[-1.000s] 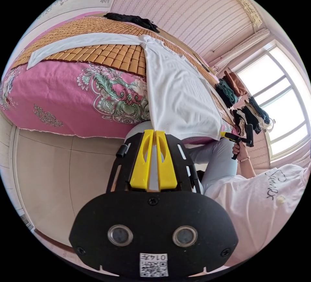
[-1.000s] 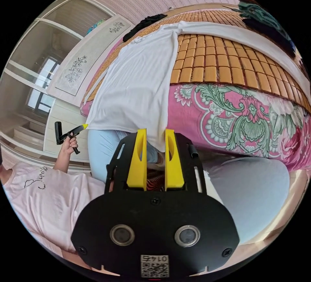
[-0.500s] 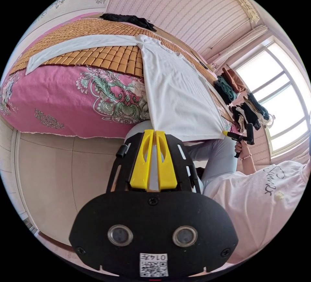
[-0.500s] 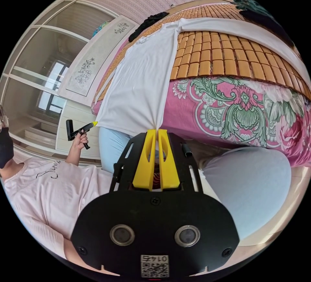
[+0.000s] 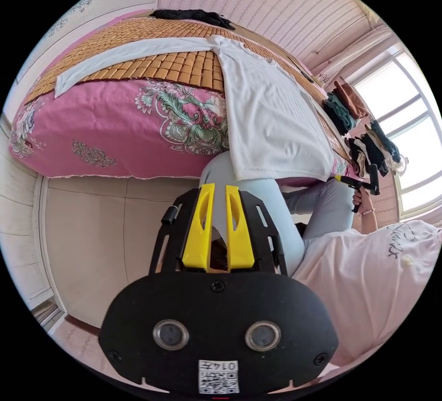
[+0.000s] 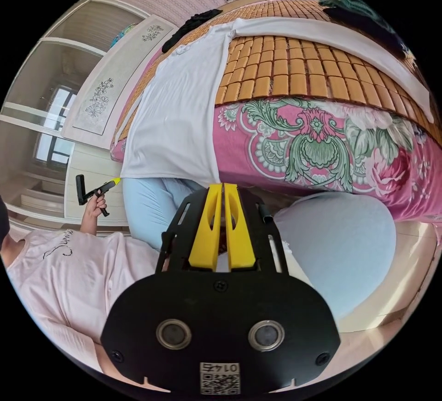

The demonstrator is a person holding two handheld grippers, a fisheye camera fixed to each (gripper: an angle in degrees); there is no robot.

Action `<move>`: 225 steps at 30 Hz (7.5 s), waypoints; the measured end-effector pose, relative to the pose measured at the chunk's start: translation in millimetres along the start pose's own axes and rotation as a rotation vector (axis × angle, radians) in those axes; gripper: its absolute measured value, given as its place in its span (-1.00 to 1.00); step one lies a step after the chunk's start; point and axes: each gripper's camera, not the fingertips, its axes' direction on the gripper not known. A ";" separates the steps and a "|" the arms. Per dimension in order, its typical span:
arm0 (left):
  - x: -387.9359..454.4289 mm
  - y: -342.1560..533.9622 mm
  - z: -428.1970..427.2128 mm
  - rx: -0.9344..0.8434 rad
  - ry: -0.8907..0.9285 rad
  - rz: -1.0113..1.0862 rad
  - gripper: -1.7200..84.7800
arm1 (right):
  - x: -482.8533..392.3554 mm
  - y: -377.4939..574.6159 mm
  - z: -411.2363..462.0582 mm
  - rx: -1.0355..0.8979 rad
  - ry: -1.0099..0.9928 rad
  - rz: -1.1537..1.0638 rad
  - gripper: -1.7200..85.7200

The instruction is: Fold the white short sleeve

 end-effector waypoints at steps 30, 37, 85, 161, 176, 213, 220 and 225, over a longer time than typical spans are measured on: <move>516.8 -26.9 309.5 0.232 0.175 1.259 -0.85 | 113.1 -60.2 -162.8 0.617 0.547 0.297 -0.71; 702.5 -34.5 470.1 0.140 0.264 1.379 -0.82 | 154.1 -47.1 -175.8 0.650 0.419 0.373 -0.66; 237.7 -29.6 60.8 0.650 0.001 0.497 -0.98 | -203.9 -101.2 -31.2 0.459 -0.303 -0.740 -0.95; -12.4 -23.2 46.3 0.223 0.024 0.068 -0.98 | -202.6 -46.3 323.3 -0.103 0.200 -0.905 -0.87; -43.3 32.2 88.5 0.223 -0.051 0.120 -0.98 | -148.4 -74.0 257.8 0.004 0.151 -0.784 -0.85; 164.9 -304.0 604.3 0.015 -0.011 0.625 -0.98 | 24.5 -261.1 158.5 0.098 0.451 -0.787 -0.96; 144.8 -296.1 631.3 -0.007 0.021 0.615 -0.97 | 31.0 -264.6 146.1 0.079 0.423 -0.766 -0.95; 128.5 -283.7 654.1 -0.047 0.004 0.600 -0.84 | 32.6 -267.9 140.4 0.081 0.404 -0.756 -0.96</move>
